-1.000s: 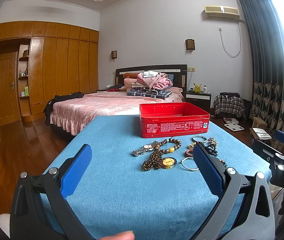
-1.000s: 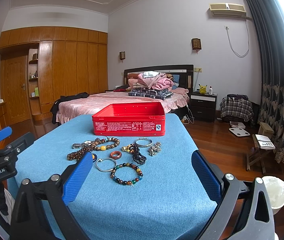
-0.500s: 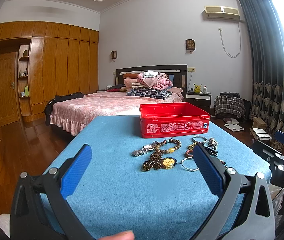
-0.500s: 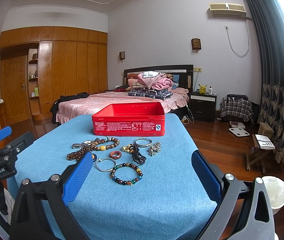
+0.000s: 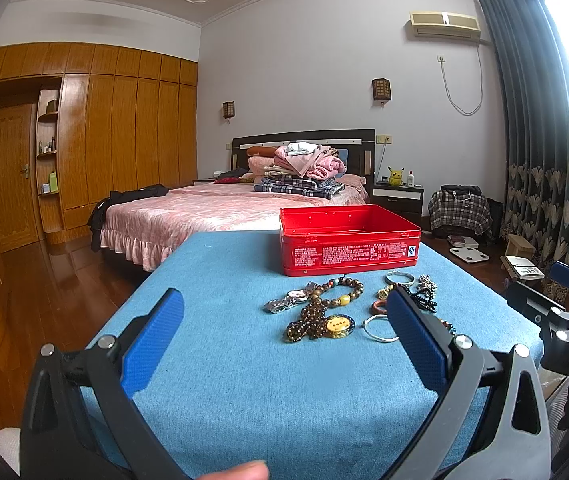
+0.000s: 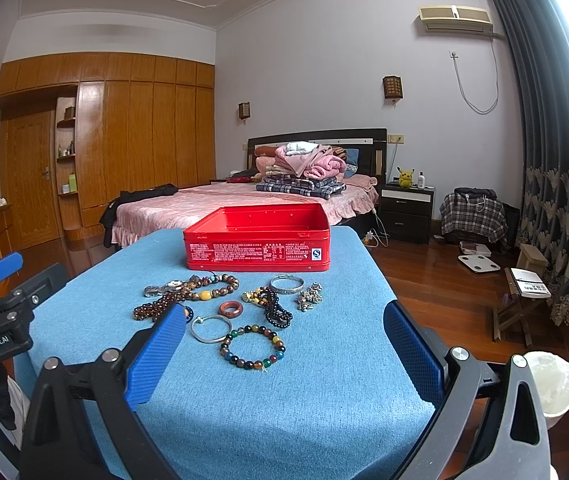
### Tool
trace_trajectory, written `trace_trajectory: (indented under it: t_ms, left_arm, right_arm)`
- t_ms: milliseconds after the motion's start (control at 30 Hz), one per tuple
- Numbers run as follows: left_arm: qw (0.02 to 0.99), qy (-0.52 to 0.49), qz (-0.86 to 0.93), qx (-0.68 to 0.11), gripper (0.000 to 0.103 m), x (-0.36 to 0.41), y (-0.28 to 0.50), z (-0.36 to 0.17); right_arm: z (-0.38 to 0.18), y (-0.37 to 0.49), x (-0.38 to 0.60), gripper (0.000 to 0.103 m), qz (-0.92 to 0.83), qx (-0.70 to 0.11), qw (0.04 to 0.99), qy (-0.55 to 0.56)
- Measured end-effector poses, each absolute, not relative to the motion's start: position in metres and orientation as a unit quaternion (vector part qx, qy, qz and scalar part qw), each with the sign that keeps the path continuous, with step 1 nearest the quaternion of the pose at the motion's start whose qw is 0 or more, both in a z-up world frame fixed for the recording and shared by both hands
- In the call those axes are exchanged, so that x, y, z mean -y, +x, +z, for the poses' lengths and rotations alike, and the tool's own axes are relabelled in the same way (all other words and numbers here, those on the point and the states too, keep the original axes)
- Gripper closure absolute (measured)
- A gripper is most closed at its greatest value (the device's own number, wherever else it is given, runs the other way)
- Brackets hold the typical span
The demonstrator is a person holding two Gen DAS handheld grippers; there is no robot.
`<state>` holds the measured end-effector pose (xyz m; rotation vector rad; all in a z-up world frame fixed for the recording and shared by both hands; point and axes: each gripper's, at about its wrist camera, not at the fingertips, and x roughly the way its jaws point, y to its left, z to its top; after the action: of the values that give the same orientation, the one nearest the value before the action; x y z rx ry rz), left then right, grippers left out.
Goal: Organize jewelry
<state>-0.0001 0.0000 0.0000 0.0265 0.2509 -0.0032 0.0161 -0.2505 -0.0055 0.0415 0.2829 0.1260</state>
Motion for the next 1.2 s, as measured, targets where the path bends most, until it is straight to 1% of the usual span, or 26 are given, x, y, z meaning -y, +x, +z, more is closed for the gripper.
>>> trace_trajectory:
  t_ms: [900, 1200]
  left_arm:
    - [0.992, 0.013, -0.002, -0.126, 0.005, 0.000, 0.000, 0.000]
    - [0.987, 0.009, -0.028, -0.156, 0.005, -0.002, 0.009, -0.004]
  right_arm:
    - [-0.003, 0.017, 0.249, 0.006, 0.063, -0.142, 0.988, 0.021]
    - [-0.022, 0.030, 0.258, 0.006, 0.077, -0.165, 0.983, 0.027]
